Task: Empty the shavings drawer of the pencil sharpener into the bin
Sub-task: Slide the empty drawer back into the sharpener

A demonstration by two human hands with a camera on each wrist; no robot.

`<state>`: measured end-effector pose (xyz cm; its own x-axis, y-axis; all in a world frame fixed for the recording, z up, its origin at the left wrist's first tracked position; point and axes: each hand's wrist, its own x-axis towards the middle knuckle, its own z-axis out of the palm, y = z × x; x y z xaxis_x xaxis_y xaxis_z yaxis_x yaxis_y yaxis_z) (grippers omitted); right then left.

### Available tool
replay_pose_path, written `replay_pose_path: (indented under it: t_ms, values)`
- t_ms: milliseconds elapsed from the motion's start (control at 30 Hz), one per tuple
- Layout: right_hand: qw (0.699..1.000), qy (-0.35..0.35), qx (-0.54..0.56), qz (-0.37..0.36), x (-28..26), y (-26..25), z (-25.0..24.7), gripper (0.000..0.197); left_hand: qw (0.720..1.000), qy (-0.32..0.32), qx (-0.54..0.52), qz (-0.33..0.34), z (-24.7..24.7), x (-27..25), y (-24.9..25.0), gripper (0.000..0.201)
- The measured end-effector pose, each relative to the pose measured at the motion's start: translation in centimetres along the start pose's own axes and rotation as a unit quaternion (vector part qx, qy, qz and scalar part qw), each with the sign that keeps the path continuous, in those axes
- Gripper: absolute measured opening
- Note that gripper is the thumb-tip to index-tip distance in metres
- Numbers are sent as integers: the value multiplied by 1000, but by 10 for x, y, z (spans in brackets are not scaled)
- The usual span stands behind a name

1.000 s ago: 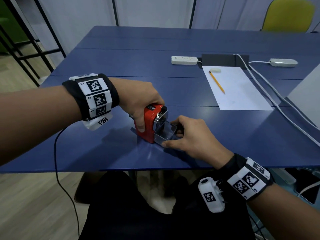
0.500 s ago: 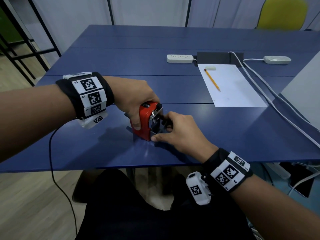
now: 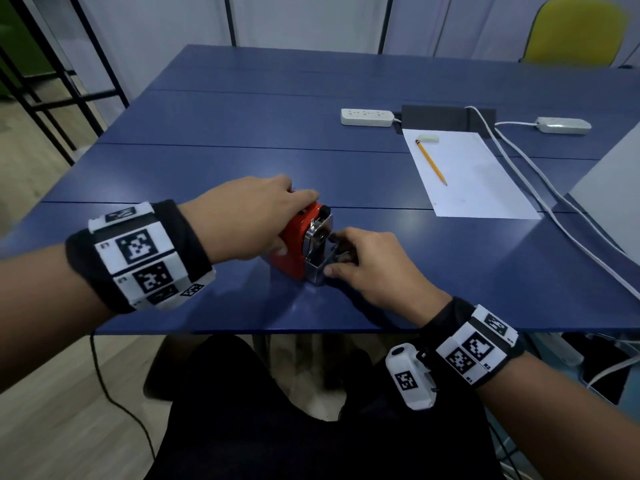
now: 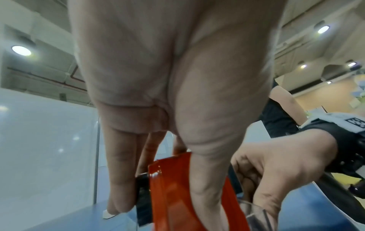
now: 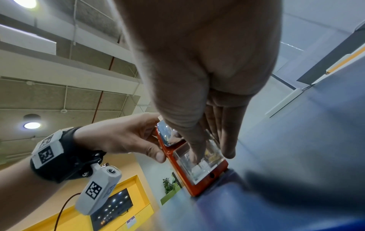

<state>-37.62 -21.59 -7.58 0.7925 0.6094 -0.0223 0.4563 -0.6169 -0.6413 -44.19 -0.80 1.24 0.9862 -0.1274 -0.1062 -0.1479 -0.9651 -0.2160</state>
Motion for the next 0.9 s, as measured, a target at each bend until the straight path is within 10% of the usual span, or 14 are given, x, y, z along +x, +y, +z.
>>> replay_pose_path:
  t_ms: [600, 900]
  values:
    - [999, 26, 25, 29, 6, -5, 5, 33, 998, 12, -29, 47, 4, 14, -17, 86]
    - [992, 107, 2, 64, -22, -14, 26, 55, 987, -30, -67, 143, -13, 30, -37, 89]
